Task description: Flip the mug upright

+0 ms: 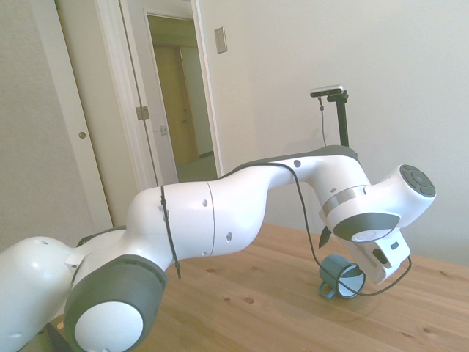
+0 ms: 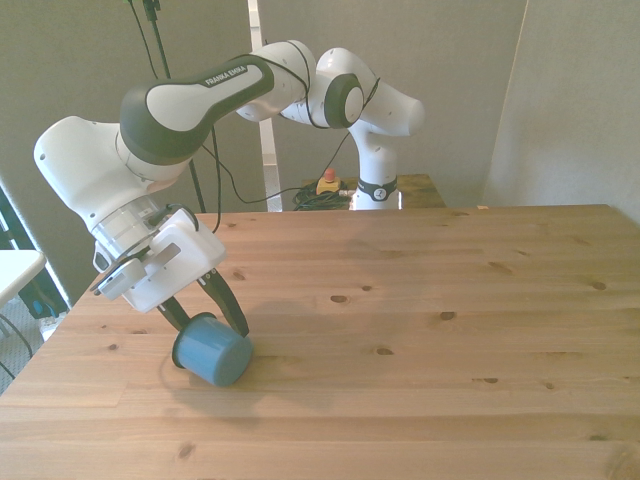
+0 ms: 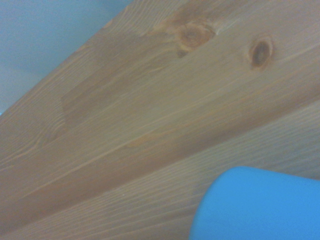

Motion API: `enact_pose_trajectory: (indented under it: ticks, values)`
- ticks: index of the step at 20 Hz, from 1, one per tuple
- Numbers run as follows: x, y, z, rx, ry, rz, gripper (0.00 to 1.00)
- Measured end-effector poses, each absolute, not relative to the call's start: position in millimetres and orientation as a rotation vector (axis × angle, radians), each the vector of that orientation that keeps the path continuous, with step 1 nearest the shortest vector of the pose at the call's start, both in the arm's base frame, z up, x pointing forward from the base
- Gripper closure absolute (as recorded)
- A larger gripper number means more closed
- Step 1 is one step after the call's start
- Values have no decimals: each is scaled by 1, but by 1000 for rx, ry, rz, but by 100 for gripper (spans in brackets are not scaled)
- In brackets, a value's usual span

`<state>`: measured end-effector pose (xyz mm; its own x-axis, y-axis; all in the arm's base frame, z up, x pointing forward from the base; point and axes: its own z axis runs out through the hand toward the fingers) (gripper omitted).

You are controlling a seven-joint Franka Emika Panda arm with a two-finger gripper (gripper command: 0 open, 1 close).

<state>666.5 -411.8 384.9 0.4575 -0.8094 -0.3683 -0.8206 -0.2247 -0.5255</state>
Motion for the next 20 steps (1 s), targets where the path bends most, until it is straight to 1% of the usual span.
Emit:
enact_pose_trajectory:
  ticks: [3, 4, 20]
  values:
    - [668, -412, 387, -2023, 1347, 22, 0]
    - [669, -412, 386, -2021, 1346, 23, 100]
    - [675, -406, 381, -2007, 1334, 49, 100]
